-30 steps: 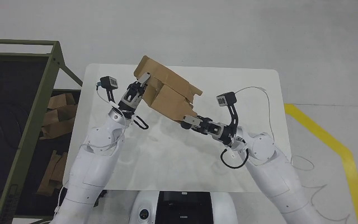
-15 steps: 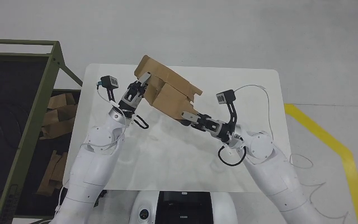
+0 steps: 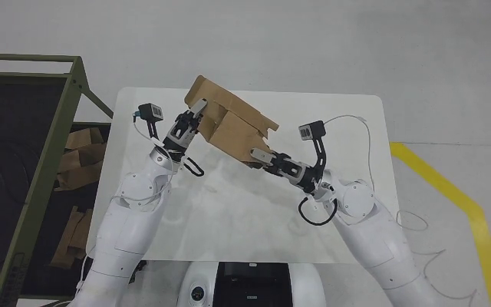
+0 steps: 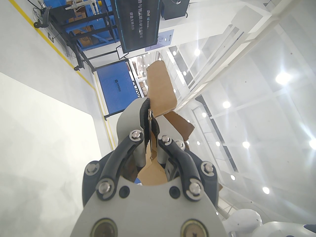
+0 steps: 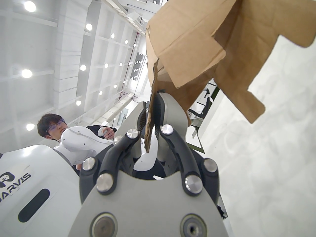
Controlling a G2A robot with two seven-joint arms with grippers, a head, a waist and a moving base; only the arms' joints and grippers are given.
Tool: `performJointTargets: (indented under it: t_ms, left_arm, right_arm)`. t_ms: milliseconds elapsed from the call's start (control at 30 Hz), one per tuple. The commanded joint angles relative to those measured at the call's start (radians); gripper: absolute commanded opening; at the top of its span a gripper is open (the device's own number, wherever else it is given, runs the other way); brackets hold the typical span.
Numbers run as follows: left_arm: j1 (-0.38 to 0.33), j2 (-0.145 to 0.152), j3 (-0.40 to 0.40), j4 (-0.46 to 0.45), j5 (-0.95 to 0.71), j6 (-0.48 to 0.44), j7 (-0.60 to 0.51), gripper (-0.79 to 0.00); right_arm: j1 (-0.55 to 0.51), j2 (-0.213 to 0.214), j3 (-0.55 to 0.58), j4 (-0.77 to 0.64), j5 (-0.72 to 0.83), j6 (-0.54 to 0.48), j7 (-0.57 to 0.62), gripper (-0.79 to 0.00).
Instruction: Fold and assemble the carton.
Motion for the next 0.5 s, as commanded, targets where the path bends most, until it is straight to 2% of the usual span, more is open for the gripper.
performJointTargets:
  t_ms: [0, 233, 367, 467]
  left_arm:
    - [0.000, 0.000, 0.000, 0.001, -0.001, -0.001, -0.003, -0.785]
    - [0.003, -0.001, 0.001, 0.004, -0.002, -0.005, -0.019, -0.785]
    - [0.004, -0.001, 0.001, 0.004, -0.001, -0.006, -0.024, -0.785]
    - [0.005, -0.001, 0.000, 0.003, -0.001, -0.006, -0.024, -0.785]
  right_arm:
    - [0.000, 0.000, 0.002, 0.001, 0.003, -0.002, -0.002, -0.714]
    - [0.000, -0.001, 0.012, 0.006, 0.014, -0.009, -0.011, -0.723]
    - [-0.002, -0.001, 0.016, 0.004, 0.018, -0.011, -0.009, -0.785]
    - [-0.003, -0.001, 0.014, 0.001, 0.022, -0.005, 0.006, -0.748]
